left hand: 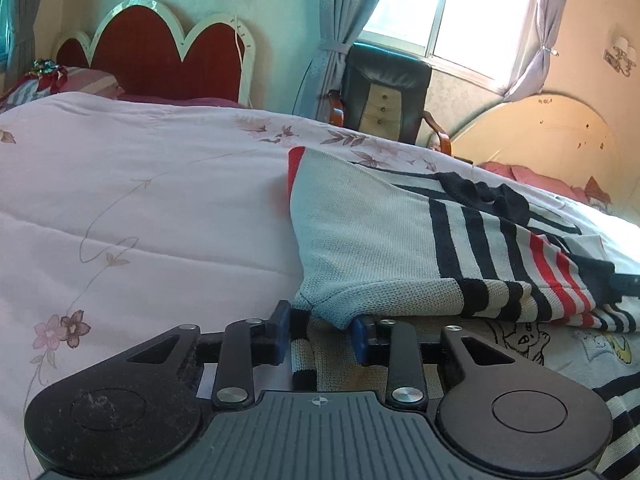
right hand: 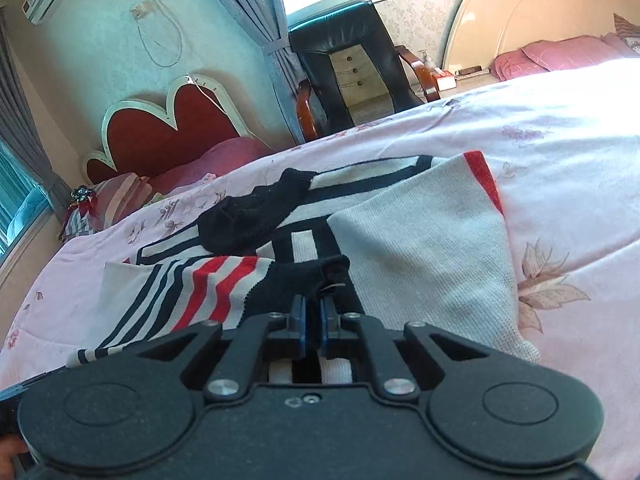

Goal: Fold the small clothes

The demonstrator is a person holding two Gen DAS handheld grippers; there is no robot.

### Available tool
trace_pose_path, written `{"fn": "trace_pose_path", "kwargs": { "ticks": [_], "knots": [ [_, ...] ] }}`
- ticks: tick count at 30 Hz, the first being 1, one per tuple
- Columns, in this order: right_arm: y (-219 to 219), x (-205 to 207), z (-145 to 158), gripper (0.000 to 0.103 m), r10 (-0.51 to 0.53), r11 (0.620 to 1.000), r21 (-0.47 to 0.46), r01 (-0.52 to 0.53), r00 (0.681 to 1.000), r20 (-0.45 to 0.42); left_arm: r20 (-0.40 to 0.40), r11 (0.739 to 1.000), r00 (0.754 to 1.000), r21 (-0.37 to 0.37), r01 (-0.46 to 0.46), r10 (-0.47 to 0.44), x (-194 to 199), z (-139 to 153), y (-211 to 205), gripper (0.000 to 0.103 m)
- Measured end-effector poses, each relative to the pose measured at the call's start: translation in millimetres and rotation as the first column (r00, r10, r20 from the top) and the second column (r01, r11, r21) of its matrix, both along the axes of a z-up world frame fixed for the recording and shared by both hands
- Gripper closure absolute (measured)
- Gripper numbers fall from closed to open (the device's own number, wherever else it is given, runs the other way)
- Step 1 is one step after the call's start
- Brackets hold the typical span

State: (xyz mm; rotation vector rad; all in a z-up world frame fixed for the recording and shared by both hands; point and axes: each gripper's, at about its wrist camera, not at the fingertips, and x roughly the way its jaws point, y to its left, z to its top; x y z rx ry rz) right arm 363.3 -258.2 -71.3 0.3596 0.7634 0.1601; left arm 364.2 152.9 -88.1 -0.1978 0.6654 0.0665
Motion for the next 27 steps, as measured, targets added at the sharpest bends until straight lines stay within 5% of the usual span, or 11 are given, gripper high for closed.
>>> {"fn": "trace_pose_path", "kwargs": {
  "ticks": [7,12,15,21,23,25,27],
  "knots": [
    [-10,-3,-4,0.098,-0.001,0.998,0.065,0.002,1.000,-0.009,0.022,0.999,1.000,-0.032,-0.010,0.011,-2,-1,4,0.075],
    [-4,-20,13,0.098,0.027,0.999,0.020,-0.028,0.998,0.055,0.000,1.000,1.000,-0.020,-0.004,0.004,-1,-4,3,0.075],
    [-1,-12,-1,0.097,0.016,0.999,-0.035,-0.017,1.000,-0.018,-0.024,1.000,1.000,-0.005,0.018,-0.018,-3,-2,4,0.074],
    [-7,-24,12,0.088,0.010,0.999,-0.039,-0.009,0.999,0.031,0.102,0.999,0.995,-0.030,0.020,-0.017,-27,32,1,0.073],
    [-1,-22,15,0.088,0.042,0.997,-0.063,-0.039,0.998,0.041,0.107,0.999,0.993,-0.015,0.048,-0.047,-14,37,-13,0.068],
    [10,-16,13,0.088,0.073,0.994,-0.087,-0.069,0.997,0.037,0.100,0.996,0.991,-0.014,0.086,-0.084,2,36,-29,0.036],
    [19,-12,9,0.088,0.098,0.990,-0.102,-0.094,0.995,0.028,0.056,0.993,0.991,0.011,0.120,-0.121,14,26,-43,0.036]
  ]
}}
